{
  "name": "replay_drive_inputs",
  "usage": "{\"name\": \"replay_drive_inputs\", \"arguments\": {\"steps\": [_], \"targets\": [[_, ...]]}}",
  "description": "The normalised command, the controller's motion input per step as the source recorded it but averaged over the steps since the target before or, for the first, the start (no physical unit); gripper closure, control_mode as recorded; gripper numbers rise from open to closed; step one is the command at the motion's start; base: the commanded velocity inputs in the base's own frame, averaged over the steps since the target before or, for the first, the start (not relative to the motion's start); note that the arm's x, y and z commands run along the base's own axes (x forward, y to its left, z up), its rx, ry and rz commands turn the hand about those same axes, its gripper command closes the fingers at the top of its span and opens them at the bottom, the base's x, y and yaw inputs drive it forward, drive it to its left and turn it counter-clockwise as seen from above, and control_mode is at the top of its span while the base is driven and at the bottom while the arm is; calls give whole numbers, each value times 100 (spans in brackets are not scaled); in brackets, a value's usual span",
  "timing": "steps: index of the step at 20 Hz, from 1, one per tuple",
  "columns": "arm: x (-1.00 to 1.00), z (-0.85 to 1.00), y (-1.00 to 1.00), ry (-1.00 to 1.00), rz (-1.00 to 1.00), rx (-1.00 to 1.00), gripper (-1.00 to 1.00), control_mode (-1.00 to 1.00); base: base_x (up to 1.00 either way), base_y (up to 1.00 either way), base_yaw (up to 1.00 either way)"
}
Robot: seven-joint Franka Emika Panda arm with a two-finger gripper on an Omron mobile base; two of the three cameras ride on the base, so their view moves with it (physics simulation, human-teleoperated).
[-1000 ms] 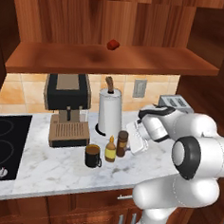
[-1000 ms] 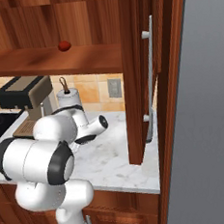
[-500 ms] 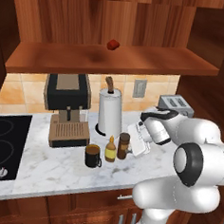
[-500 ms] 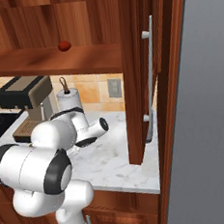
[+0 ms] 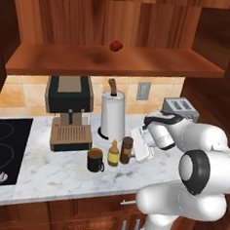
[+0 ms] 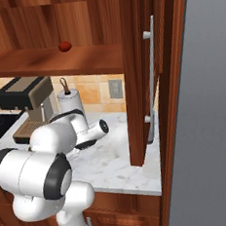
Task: Pick the cinnamon and honey bottle from the cabinet and place them next to the mug.
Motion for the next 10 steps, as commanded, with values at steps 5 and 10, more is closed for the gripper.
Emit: {"name": "replay_drive_inputs", "arguments": {"steps": [5, 10], "targets": [[0, 0, 0, 0, 0, 0, -100, -100, 0, 0, 0], [-1, 0, 0, -1, 0, 0, -100, -100, 0, 0, 0]]}}
